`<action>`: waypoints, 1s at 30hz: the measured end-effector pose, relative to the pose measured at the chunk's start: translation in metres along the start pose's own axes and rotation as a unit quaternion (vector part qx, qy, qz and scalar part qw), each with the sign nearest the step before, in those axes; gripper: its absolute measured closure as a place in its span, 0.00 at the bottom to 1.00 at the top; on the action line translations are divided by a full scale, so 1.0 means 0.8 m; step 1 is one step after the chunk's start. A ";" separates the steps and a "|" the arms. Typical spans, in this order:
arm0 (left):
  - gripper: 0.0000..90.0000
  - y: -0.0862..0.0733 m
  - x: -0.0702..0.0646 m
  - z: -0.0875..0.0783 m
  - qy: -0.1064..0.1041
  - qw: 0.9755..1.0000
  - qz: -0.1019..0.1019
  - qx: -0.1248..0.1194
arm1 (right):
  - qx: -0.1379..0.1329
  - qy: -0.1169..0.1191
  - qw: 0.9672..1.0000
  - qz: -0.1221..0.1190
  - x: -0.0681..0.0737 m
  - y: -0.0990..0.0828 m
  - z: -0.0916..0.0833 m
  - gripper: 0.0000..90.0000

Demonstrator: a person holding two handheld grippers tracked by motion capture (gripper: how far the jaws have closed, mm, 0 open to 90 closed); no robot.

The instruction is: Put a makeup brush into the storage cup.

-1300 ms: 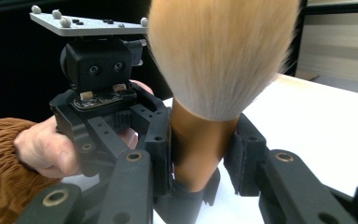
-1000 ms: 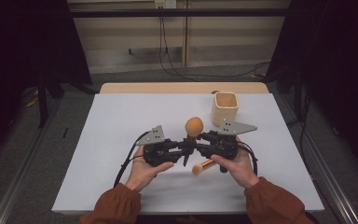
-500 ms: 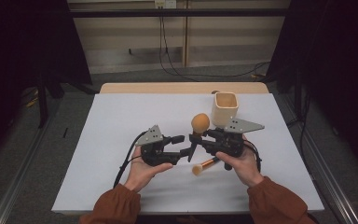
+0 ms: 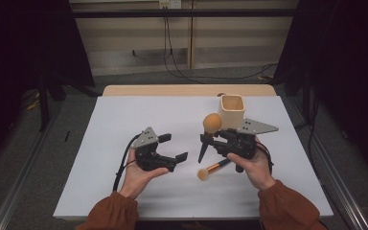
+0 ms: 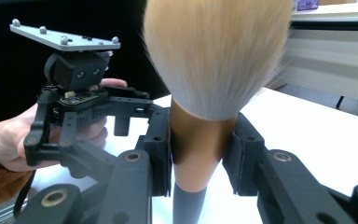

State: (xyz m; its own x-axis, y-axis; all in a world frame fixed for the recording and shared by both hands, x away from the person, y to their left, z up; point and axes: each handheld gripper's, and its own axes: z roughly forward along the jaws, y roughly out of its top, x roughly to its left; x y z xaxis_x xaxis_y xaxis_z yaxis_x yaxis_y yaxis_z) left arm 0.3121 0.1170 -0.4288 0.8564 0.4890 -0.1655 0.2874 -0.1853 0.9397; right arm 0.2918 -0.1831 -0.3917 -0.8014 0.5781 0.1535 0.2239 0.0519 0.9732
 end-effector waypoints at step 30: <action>0.02 -0.020 0.031 -0.096 0.119 0.992 -0.024 -0.026 | -0.002 -0.068 0.998 -0.004 -0.045 0.022 -0.029 0.73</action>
State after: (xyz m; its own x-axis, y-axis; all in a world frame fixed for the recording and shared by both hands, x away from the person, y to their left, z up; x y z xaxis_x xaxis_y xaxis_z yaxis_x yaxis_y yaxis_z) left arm 0.2955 0.1972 -0.4253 0.7149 0.6850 -0.1406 0.2968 -0.1153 0.9479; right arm 0.3116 -0.2214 -0.3761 -0.7208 0.6826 0.1206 0.2148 0.0545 0.9751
